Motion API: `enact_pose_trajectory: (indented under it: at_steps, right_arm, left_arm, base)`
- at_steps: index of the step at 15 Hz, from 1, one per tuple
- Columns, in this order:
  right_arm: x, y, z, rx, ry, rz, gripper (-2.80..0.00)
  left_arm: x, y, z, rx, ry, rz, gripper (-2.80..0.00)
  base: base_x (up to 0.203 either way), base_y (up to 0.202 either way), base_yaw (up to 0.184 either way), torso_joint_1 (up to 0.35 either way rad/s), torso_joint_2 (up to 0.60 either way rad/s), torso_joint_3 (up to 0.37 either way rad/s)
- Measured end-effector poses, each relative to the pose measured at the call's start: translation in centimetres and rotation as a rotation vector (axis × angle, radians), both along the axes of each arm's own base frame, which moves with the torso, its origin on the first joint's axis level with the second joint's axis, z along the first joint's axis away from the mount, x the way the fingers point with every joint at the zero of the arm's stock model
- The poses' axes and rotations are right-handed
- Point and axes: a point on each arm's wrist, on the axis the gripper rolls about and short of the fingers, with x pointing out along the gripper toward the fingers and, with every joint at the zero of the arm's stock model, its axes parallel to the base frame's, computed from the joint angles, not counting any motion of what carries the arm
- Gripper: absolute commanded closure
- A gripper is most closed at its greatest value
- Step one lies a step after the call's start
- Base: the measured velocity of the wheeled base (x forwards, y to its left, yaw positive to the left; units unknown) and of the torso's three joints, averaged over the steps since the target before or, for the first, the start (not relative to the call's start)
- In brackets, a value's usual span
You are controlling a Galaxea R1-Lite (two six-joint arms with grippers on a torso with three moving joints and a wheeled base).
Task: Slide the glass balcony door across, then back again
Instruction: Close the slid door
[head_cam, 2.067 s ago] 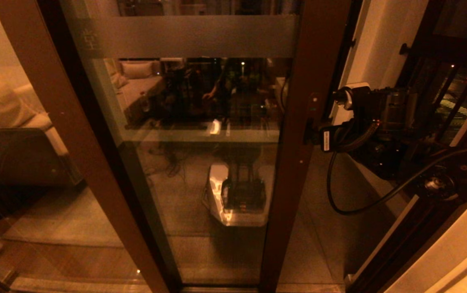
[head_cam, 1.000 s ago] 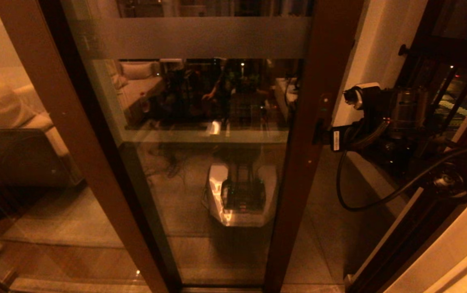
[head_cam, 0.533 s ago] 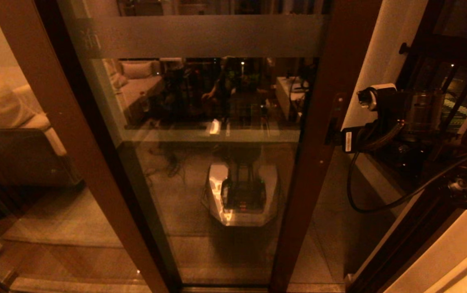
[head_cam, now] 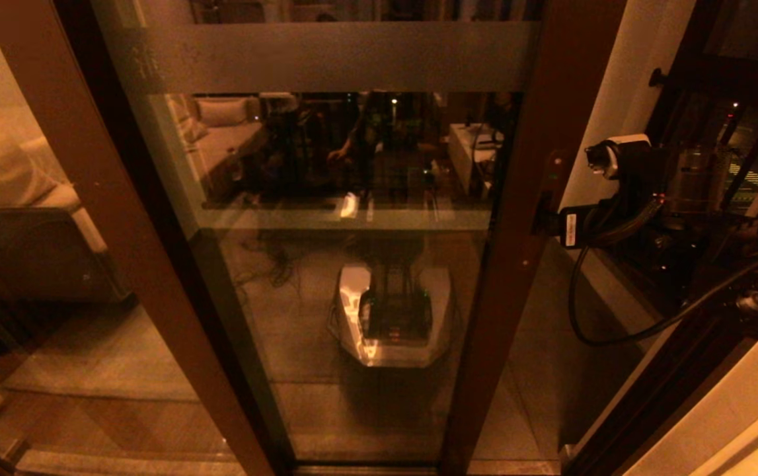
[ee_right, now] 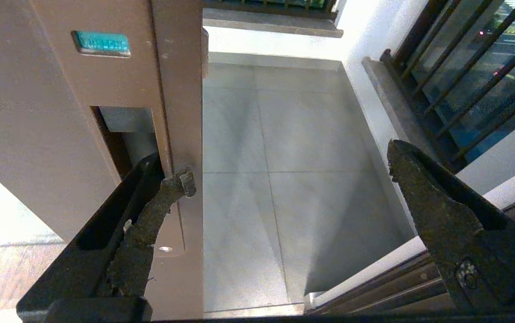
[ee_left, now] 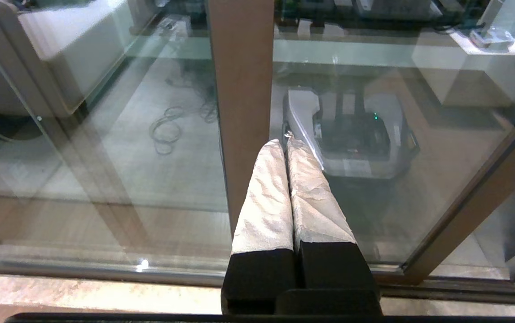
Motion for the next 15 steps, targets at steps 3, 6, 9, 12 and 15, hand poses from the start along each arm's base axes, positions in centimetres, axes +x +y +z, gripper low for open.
enact_pose_trajectory:
  at_steps: [3, 6, 9, 12, 15]
  right_arm:
    - [-0.5, -0.1, 0.2, 0.002, -0.005, 0.001, -2.8]
    - [-1.2, -0.1, 0.4, 0.005, -0.008, 0.008, -2.8]
    - [-1.5, -0.2, 0.5, 0.005, -0.01, 0.009, -2.8]
    - [-1.4, -0.1, 0.5, 0.003, -0.008, 0.01, -2.8]
    - [-1.1, -0.1, 0.3, 0.002, -0.003, 0.01, -2.8]
  left_arm:
    - [0.0, 0.0, 0.0, 0.0, 0.0, 0.0, 0.0]
    - [0.0, 0.0, 0.0, 0.0, 0.0, 0.0, 0.0]
    - [0.0, 0.0, 0.0, 0.0, 0.0, 0.0, 0.0]
    - [0.0, 0.0, 0.0, 0.0, 0.0, 0.0, 0.0]
    - [0.0, 0.0, 0.0, 0.0, 0.0, 0.0, 0.0]
  base:
    - [0.0, 0.0, 0.0, 0.0, 0.0, 0.0]
    - [0.0, 0.0, 0.0, 0.0, 0.0, 0.0]
    - [0.0, 0.0, 0.0, 0.0, 0.0, 0.0]
    - [0.0, 0.0, 0.0, 0.0, 0.0, 0.0]
    - [0.0, 0.0, 0.0, 0.0, 0.0, 0.0]
